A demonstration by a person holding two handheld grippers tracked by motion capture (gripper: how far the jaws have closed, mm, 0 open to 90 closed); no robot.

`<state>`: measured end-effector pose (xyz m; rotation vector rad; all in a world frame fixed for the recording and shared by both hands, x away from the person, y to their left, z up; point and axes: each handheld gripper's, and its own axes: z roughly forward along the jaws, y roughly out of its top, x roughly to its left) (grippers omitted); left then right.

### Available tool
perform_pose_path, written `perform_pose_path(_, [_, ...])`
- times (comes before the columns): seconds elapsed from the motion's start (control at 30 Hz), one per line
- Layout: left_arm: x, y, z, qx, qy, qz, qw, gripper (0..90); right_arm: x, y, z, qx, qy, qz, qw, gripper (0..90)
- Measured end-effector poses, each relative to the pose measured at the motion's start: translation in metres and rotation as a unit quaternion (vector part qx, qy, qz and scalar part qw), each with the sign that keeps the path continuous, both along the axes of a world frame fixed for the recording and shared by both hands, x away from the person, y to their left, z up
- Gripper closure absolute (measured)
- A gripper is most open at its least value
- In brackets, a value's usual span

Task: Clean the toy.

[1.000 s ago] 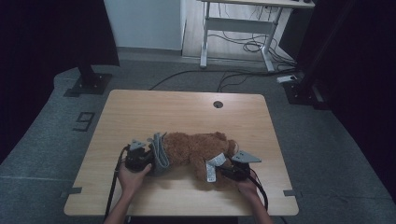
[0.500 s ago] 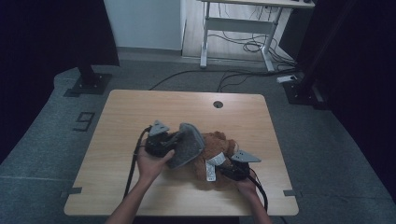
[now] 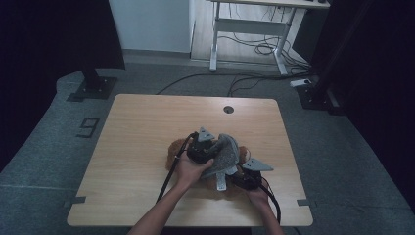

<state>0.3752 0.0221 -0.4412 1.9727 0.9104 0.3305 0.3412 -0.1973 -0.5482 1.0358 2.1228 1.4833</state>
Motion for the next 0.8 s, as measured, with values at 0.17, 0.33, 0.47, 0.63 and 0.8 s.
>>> perform_pose_path(0.17, [0.005,0.024,-0.003,0.014,-0.001,0.036,0.9992,79.7,0.000,0.001,0.000,-0.004,0.005,-0.004,1.0000,55.2])
perform_pose_path(0.33, [0.008,0.061,-0.012,0.012,0.013,0.069,0.9975,79.9,0.000,0.001,0.000,-0.005,0.007,-0.009,0.9999,55.1])
perform_pose_path(0.47, [0.005,0.077,-0.015,-0.007,0.017,0.072,0.9973,80.0,0.000,0.003,0.000,-0.007,0.006,-0.009,0.9999,54.7])
perform_pose_path(0.63, [-0.002,0.096,-0.011,-0.010,0.003,0.088,0.9961,80.0,-0.001,0.002,0.000,-0.005,0.009,-0.009,0.9999,54.6])
perform_pose_path(0.8, [-0.007,0.128,-0.015,-0.025,0.005,0.119,0.9926,79.9,0.000,0.002,0.000,-0.001,0.014,-0.008,0.9999,54.4])
